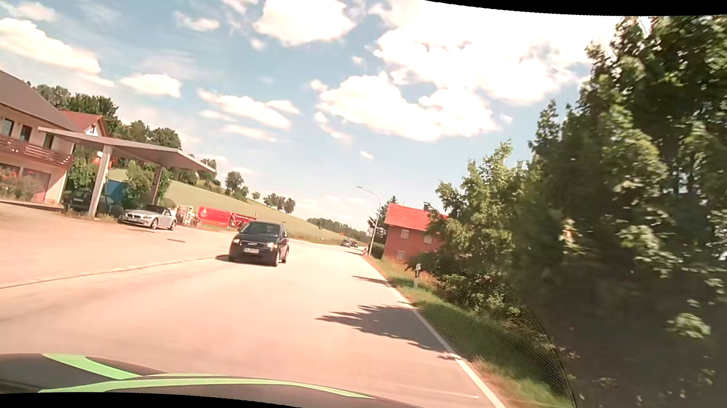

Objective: Follow the waypoints while adhering to traffic rules and regulations

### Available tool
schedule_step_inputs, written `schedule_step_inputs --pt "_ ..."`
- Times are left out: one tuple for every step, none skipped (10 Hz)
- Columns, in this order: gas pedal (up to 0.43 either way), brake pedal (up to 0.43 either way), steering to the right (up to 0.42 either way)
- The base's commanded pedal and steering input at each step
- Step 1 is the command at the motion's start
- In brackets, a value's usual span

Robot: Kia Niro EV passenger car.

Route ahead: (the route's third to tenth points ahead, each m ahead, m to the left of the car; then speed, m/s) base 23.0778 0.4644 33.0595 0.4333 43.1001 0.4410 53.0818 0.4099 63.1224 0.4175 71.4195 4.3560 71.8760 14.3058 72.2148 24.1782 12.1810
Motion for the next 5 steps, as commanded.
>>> schedule_step_inputs --pt "0.000 0.000 -0.005" --pt "0.000 0.000 -0.005" --pt "0.000 0.000 -0.005" --pt "0.000 0.000 -0.005" --pt "0.000 0.000 -0.005"
